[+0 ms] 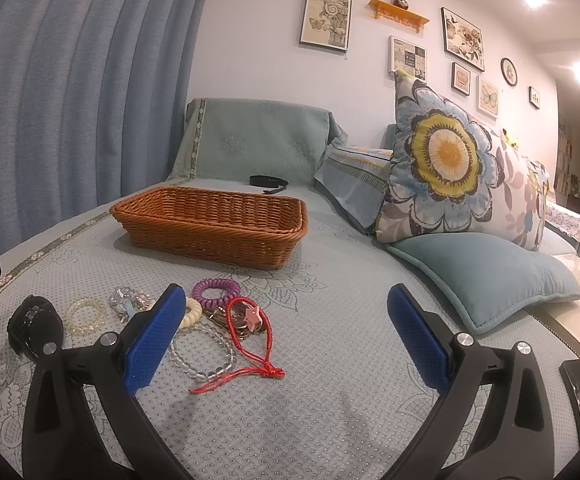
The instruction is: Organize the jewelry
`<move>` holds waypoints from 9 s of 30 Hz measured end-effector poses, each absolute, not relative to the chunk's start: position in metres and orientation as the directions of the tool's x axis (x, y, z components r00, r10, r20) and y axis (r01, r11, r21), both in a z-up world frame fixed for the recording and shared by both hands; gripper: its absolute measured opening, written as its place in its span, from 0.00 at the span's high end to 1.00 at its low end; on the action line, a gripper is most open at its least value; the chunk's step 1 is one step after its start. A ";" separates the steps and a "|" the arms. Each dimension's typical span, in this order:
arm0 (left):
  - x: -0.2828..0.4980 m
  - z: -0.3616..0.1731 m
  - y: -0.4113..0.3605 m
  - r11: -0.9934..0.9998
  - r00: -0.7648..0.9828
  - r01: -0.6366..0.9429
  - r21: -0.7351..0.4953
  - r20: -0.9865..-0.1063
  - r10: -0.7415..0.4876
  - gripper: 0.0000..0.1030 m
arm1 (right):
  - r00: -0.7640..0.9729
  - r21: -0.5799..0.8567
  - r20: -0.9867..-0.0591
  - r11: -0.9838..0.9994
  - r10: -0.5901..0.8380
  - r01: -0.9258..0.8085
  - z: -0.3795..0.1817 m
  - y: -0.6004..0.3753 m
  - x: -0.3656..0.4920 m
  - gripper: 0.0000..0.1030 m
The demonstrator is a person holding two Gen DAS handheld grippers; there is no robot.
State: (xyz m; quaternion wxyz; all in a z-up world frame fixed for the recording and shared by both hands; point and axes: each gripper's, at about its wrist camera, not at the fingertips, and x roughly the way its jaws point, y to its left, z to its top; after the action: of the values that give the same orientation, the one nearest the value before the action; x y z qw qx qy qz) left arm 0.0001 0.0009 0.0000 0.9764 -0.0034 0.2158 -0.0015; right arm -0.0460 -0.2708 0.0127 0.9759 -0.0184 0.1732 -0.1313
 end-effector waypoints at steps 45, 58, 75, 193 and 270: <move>0.033 -0.015 -0.011 0.952 0.676 0.255 -0.170 -0.672 -0.301 0.47 | 0.701 0.055 -0.713 0.993 -0.035 0.105 -0.016 -0.309 0.007 0.44; 0.051 -0.029 -0.023 0.956 0.629 0.242 -0.165 -0.723 -0.284 0.65 | 0.632 0.059 -0.775 0.997 0.016 0.047 -0.030 -0.305 0.048 0.92; 0.043 0.000 -0.028 0.935 0.691 0.299 -0.188 -0.633 -0.348 0.92 | 0.766 0.109 -0.640 0.994 0.061 0.012 0.031 -0.312 0.025 0.97; 0.066 0.066 -0.069 0.885 0.717 0.431 -0.175 -0.529 -0.453 0.93 | 0.761 0.105 -0.637 0.992 0.124 -0.074 0.092 -0.286 0.030 0.94; 0.090 -0.018 -0.076 0.840 0.518 0.459 -0.291 -0.680 -0.519 0.56 | 0.579 0.376 -0.753 0.927 0.313 -0.012 -0.028 -0.285 0.053 0.70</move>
State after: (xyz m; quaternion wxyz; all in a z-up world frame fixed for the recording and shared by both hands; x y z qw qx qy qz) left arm 0.0896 -0.0756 -0.0175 0.8705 -0.0371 0.4025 -0.2808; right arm 0.0531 -0.2847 -0.0281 0.8726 0.1675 0.4493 0.0930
